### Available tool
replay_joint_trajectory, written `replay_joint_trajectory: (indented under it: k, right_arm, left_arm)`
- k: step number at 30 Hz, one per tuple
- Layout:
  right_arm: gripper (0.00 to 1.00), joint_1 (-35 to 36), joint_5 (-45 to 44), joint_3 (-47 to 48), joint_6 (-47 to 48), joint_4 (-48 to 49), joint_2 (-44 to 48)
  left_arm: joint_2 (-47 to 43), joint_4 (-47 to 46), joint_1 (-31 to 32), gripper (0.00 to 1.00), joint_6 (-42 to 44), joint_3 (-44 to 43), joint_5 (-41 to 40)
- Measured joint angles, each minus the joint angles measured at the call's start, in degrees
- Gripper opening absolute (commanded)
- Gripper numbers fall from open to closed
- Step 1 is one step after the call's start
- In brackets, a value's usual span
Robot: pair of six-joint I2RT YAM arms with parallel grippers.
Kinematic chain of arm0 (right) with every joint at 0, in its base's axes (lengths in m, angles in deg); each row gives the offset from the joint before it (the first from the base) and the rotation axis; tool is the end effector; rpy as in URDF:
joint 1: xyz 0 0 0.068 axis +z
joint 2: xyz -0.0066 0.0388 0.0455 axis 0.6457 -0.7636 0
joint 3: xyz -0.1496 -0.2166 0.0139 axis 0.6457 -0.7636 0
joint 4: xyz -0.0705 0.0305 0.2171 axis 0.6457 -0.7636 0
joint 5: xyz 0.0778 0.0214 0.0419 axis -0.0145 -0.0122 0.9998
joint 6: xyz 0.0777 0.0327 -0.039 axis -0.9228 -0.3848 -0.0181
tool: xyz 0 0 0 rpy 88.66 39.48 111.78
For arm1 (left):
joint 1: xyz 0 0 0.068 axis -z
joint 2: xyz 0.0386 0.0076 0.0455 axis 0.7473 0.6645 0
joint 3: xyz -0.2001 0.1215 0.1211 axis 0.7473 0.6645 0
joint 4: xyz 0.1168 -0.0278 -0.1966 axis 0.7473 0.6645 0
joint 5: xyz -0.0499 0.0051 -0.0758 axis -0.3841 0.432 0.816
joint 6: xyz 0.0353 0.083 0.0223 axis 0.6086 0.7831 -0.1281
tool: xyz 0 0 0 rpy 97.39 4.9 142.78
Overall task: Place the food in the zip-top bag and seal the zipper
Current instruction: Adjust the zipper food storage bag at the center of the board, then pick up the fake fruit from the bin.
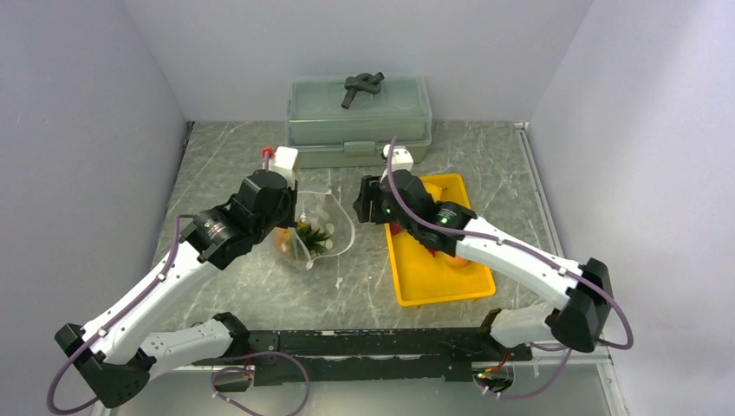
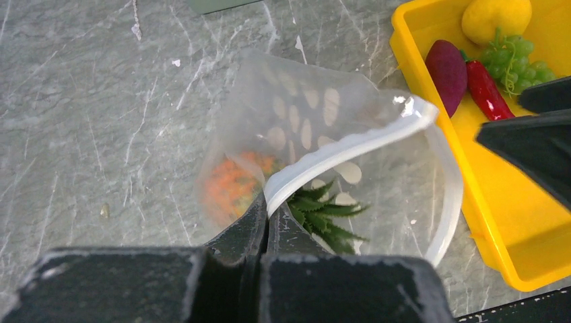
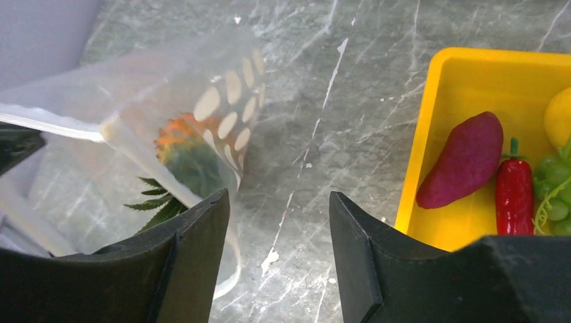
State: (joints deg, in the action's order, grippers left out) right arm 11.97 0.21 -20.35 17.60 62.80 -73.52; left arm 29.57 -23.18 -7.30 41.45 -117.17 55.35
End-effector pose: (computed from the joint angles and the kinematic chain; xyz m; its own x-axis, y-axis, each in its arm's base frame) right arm 0.2118 0.2323 0.3036 -0.5788 0.0925 -0.8102 -0.3367 0.8778 0.3407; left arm 0.1799 -0.1155 0.3347 -0.5198 0.0550 -0.8525 0.2206 0.9727 -0.0718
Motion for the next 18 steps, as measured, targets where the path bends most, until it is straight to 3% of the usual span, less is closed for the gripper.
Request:
replay_joint_trajectory:
  k: [9,18]
  right_arm:
    - [0.68,0.0,-2.9,-0.1,0.8,-4.3,9.7]
    - [0.75,0.0,-10.6,-0.1,2.6,-14.3,12.7]
  left_arm:
    - [-1.1,0.0,0.0,0.0,0.2,1.3,0.1]
    - [-3.4,0.0,0.0,0.0,0.5,2.3,0.5]
